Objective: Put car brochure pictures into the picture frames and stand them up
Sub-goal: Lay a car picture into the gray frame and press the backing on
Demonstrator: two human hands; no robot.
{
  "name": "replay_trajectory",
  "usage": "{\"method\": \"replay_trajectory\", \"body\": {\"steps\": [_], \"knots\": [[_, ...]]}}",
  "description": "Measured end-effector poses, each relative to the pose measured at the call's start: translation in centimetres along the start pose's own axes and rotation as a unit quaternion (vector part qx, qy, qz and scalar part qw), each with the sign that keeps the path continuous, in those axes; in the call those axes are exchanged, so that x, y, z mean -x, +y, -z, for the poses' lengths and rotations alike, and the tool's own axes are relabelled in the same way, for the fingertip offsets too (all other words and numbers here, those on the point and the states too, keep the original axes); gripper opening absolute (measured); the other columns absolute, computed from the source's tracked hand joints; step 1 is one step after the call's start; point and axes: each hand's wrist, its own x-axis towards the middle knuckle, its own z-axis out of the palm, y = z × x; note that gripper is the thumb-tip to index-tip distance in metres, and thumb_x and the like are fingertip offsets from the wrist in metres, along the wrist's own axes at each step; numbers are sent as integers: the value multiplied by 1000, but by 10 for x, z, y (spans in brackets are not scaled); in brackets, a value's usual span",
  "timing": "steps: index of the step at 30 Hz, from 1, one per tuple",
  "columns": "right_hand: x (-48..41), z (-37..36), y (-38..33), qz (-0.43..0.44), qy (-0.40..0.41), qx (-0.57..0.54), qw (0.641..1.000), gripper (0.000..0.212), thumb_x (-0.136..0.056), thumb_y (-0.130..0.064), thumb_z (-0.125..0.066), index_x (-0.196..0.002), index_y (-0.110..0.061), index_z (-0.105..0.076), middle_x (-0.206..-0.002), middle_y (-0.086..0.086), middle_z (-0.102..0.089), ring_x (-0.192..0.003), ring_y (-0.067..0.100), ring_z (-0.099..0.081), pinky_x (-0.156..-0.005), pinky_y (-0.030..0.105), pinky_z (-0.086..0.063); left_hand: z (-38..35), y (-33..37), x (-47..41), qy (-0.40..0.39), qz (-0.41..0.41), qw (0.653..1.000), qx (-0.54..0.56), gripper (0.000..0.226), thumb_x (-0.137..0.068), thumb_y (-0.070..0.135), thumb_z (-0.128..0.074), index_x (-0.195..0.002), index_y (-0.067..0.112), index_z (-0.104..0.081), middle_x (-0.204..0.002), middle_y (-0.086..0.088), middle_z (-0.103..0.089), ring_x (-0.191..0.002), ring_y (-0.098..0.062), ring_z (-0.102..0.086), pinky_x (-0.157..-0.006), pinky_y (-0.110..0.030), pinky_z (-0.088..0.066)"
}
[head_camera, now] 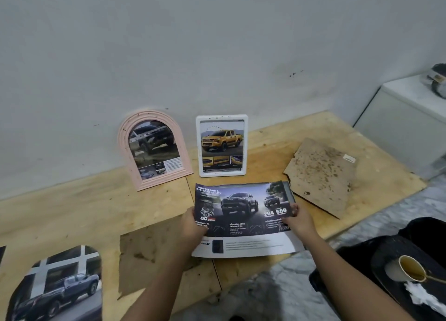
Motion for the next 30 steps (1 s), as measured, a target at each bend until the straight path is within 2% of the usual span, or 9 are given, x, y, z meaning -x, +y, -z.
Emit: {"method": "replay_trajectory", "body": {"steps": [2,4,7,9,11,13,15,19,30], "knots": [[0,2,7,61,18,106,992,43,-76,3,-64,-115,-8,-51,-117,13,-56,-104,28,-54,-86,43,-50,-11,-9,-3,52,-128,984,-114,39,-78,8,-67,-114,5,-51,-111,-4,-53,-103,-23,-53,-82,-41,-52],[3,1,11,129,30,222,966,52,-79,-7,-66,-126,-10,-47,-128,10,-47,-119,27,-43,-96,38,-44,-20,-22,-4,55,-214,953,-208,60,-74,10,-71,-128,-1,-46,-125,-14,-49,-113,-27,-52,-92,-38,-51],[8,-10,15,183,-20,282,942,58,-86,-23,-64,-138,-15,-39,-145,5,-34,-134,22,-29,-110,34,-31,-29,-23,1,33,-210,924,-317,91,-74,32,-74,-144,1,-25,-148,-15,-31,-135,-28,-35,-108,-36,-40],[11,-19,18,188,-57,324,925,62,-88,-34,-60,-143,-19,-34,-152,2,-25,-140,21,-21,-114,34,-25,-33,-21,6,30,-212,906,-365,99,-79,41,-68,-148,1,-11,-156,-16,-11,-144,-28,-13,-117,-37,-16],[12,-26,18,169,-80,351,917,65,-90,-41,-55,-145,-20,-29,-156,1,-15,-144,23,-11,-116,37,-20,-34,-25,6,-3,-203,895,-398,94,-89,45,-54,-148,2,5,-157,-15,10,-145,-27,9,-115,-33,4],[11,-28,18,161,-82,371,911,66,-91,-46,-51,-147,-21,-26,-158,0,-9,-145,25,-5,-116,41,-15,-35,-28,3,-51,-196,874,-442,80,-97,45,-35,-148,4,11,-155,-15,19,-142,-27,22,-116,-35,11],[9,-30,17,155,-81,391,903,66,-92,-48,-48,-147,-23,-23,-158,-1,-6,-145,25,-2,-117,44,-11,-35,-30,0,-102,-209,845,-481,67,-100,42,-22,-148,6,8,-154,-17,19,-140,-27,24,-117,-40,10],[9,-34,14,110,-86,401,905,68,-92,-47,-47,-149,-27,-15,-159,-3,1,-146,26,5,-115,51,-7,-34,-32,-3,-133,-206,839,-486,61,-102,38,-18,-149,8,6,-156,-17,14,-143,-29,17,-116,-38,7],[6,-47,3,61,-67,403,911,59,-98,-33,-38,-149,-30,-9,-159,-5,5,-145,28,8,-116,53,-6,-32,-27,-11,-159,-190,852,-461,85,-94,59,-29,-148,4,5,-155,-19,14,-143,-32,16,-118,-41,-2]]}}
